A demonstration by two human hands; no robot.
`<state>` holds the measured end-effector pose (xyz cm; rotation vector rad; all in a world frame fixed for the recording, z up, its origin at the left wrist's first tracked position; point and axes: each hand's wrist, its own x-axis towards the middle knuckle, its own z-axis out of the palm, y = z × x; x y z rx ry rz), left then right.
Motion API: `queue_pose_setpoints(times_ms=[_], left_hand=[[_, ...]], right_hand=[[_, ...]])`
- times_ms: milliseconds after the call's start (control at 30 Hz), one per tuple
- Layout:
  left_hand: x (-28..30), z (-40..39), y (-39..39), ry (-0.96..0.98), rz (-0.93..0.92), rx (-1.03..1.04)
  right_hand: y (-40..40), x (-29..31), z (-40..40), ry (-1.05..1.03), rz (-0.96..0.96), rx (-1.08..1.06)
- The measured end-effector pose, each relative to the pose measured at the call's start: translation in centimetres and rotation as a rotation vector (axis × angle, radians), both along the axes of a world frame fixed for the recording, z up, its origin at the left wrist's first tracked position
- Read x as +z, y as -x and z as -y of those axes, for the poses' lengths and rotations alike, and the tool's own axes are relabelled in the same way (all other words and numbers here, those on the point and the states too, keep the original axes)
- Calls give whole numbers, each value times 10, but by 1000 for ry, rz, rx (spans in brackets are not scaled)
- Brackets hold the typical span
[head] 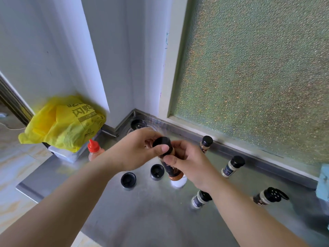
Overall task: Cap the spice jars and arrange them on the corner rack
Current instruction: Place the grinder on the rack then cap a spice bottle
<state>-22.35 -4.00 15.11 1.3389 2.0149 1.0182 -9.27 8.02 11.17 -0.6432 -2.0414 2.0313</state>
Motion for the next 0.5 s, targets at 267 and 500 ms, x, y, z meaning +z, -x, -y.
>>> queue_pose_setpoints(times_ms=[267,500], left_hand=[[-41,-6,37,45,-37,81],[-75,-35,75,22,3,316]], right_hand=[[48,-43,-5,-29,73,7],[101,-73,-33,-305,170,-112]])
